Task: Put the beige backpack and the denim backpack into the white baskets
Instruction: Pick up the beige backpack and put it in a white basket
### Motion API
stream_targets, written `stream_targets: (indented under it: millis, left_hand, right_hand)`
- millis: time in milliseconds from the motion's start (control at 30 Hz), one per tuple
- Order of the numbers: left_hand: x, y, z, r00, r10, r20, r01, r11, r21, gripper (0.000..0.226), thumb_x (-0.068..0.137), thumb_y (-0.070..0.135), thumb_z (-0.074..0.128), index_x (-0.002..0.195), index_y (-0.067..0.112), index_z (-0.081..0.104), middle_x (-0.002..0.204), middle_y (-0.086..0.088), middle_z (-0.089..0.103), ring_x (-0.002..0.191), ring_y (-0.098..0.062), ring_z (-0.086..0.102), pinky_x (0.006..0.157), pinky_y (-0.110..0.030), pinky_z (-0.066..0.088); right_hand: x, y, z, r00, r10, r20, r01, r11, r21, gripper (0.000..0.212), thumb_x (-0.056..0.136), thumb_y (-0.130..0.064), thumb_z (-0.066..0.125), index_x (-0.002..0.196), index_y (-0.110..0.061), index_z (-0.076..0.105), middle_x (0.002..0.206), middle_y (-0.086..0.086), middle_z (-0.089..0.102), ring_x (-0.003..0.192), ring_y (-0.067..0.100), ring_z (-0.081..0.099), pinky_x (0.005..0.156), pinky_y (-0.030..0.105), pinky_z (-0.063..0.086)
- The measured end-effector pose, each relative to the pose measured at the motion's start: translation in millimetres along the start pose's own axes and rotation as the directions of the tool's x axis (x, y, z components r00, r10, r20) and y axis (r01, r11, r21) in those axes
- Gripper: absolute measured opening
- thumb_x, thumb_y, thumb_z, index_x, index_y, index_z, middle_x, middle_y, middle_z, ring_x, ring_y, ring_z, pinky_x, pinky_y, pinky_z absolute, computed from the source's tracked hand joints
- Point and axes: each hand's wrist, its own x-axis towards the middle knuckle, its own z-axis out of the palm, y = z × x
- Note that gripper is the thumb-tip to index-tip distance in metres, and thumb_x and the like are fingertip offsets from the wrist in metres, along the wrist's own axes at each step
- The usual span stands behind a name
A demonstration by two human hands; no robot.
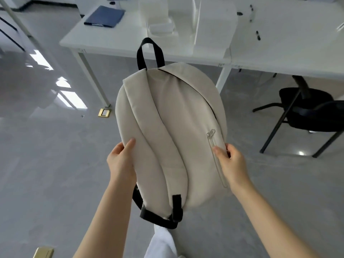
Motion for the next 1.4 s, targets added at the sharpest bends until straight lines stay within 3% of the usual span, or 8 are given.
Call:
stream_targets:
  millis: [267, 533, 667, 767, 833, 967, 1200, 1400]
  left_hand:
    - [57.0, 27.3, 59.8, 0.999, -0.039, -0.003, 0.039, 0.999, -0.016, 0.013, 0.085, 0.021, 0.067, 0.089, 0.008, 0.067, 0.079, -0.003, 0.069, 0.068, -0.016, 0.065, 0.054, -0.022, 0.053]
    - [123.0, 20.3, 154.9, 0.989, -0.096, -0.112, 0.090, 0.994, -0.055, 0.010, 0.085, 0.021, 0.068, 0.085, 0.011, 0.069, 0.080, -0.003, 0.072, 0.071, -0.017, 0.068, 0.061, -0.026, 0.052]
    - [148.8, 13.9, 202.5, 0.963, -0.118, -0.244, 0.093, 0.989, -0.111, 0.007, 0.083, 0.020, 0.069, 0.080, 0.014, 0.069, 0.080, -0.003, 0.071, 0.070, -0.016, 0.067, 0.062, -0.025, 0.052]
    - [169.4, 13.0, 228.6, 0.941, -0.152, -0.301, 0.101, 0.979, -0.178, 0.010, 0.084, 0.020, 0.069, 0.076, 0.013, 0.067, 0.079, -0.002, 0.070, 0.070, -0.016, 0.066, 0.065, -0.026, 0.052]
    - [186.5, 14.8, 240.6, 0.926, -0.180, -0.331, 0.110, 0.969, -0.219, 0.011, 0.085, 0.018, 0.068, 0.077, 0.012, 0.067, 0.081, -0.003, 0.070, 0.072, -0.017, 0.066, 0.068, -0.028, 0.053]
    - [220.1, 20.0, 251.8, 0.899, -0.220, -0.378, 0.116, 0.954, -0.278, 0.013, 0.087, 0.018, 0.066, 0.075, 0.012, 0.062, 0.081, -0.003, 0.066, 0.071, -0.017, 0.062, 0.073, -0.032, 0.053]
    - [298.3, 18.7, 248.1, 0.832, -0.295, -0.469, 0.131, 0.927, -0.352, 0.009, 0.091, 0.016, 0.060, 0.083, 0.014, 0.061, 0.089, -0.003, 0.066, 0.078, -0.017, 0.063, 0.068, -0.031, 0.050]
    - [364.6, -5.9, 251.1, 0.770, -0.348, -0.534, 0.147, 0.912, -0.382, 0.009, 0.090, 0.014, 0.060, 0.081, 0.014, 0.060, 0.086, -0.004, 0.065, 0.078, -0.022, 0.061, 0.078, -0.037, 0.049]
  right_hand:
    - [85.6, -24.8, 3.9, 0.999, 0.039, 0.039, -0.040, 0.998, 0.047, 0.036, 0.088, -0.028, 0.061, 0.088, 0.007, 0.055, 0.071, 0.011, 0.054, 0.063, 0.019, 0.045, 0.058, 0.032, 0.036]
    - [223.4, -33.0, -1.9, 0.986, 0.057, 0.156, -0.061, 0.998, 0.021, 0.019, 0.088, -0.021, 0.063, 0.072, -0.012, 0.056, 0.065, -0.002, 0.056, 0.060, 0.013, 0.050, 0.053, 0.019, 0.039]
    - [297.8, -39.1, -1.1, 0.966, 0.056, 0.254, -0.052, 0.998, -0.020, 0.024, 0.087, -0.022, 0.064, 0.082, 0.001, 0.058, 0.076, 0.021, 0.063, 0.069, 0.021, 0.054, 0.062, 0.031, 0.043]
    - [349.3, -50.7, 7.4, 0.941, 0.041, 0.335, -0.026, 0.998, -0.050, 0.020, 0.089, -0.022, 0.063, 0.080, -0.005, 0.058, 0.068, 0.006, 0.058, 0.064, 0.015, 0.051, 0.054, 0.020, 0.040]
    - [383.6, -58.9, 22.1, 0.922, 0.027, 0.386, 0.002, 0.997, -0.074, 0.021, 0.089, -0.023, 0.062, 0.080, -0.004, 0.057, 0.067, 0.000, 0.054, 0.061, 0.014, 0.047, 0.052, 0.018, 0.038]
    - [433.9, -69.5, 62.8, 0.906, -0.003, 0.423, 0.058, 0.992, -0.116, 0.029, 0.088, -0.025, 0.063, 0.083, 0.003, 0.058, 0.070, 0.007, 0.055, 0.064, 0.017, 0.047, 0.060, 0.030, 0.039]
    - [505.1, -84.4, 160.9, 0.862, -0.014, 0.507, 0.175, 0.946, -0.273, 0.027, 0.086, -0.024, 0.066, 0.065, -0.016, 0.049, 0.059, -0.007, 0.047, 0.054, 0.007, 0.041, 0.048, 0.017, 0.030]
    - [564.3, -71.7, 236.3, 0.803, -0.017, 0.596, 0.251, 0.916, -0.313, 0.022, 0.085, -0.025, 0.066, 0.074, -0.009, 0.056, 0.061, -0.005, 0.051, 0.059, 0.014, 0.046, 0.054, 0.026, 0.034]
